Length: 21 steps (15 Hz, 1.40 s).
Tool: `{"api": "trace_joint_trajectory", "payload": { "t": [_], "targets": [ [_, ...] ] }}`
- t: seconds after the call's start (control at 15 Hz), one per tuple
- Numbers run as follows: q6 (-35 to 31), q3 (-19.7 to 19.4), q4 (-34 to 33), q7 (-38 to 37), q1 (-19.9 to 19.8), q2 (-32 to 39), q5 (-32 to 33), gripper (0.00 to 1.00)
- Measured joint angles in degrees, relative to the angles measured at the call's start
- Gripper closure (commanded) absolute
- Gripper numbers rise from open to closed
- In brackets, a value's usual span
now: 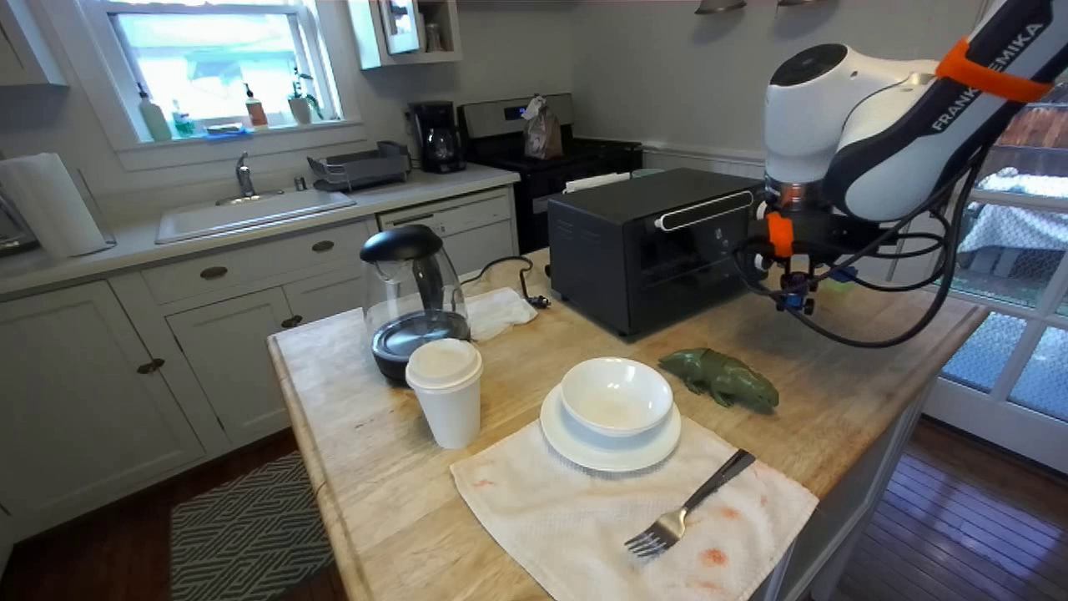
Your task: Turn the toy car upside down
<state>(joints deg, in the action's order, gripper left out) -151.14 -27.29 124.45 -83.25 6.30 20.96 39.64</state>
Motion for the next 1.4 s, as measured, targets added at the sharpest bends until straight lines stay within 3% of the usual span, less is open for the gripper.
{"api": "trace_joint_trajectory", "payload": {
  "t": [0.27, 0.6, 0.8, 0.87, 0.93, 1.0, 1.4],
  "targets": [
    [-0.53, -0.22, -0.01, -13.09, 0.76, 1.36, 13.94, 0.93],
    [-0.27, 2.56, 0.05, -24.53, -0.45, 2.61, 24.89, 0.93],
    [0.62, 4.94, 0.04, -29.83, -2.15, 3.04, 29.37, 0.92],
    [1.09, 5.71, 0.01, -31.10, -2.74, 2.99, 30.48, 0.85],
    [1.52, 6.43, -0.02, -32.18, -3.37, 2.95, 31.56, 0.85],
    [1.97, 7.21, -0.06, -33.04, -4.05, 2.91, 32.43, 0.92],
    [4.70, 10.99, -0.15, -36.13, -6.83, 2.81, 37.39, 0.93]
  ]
}}
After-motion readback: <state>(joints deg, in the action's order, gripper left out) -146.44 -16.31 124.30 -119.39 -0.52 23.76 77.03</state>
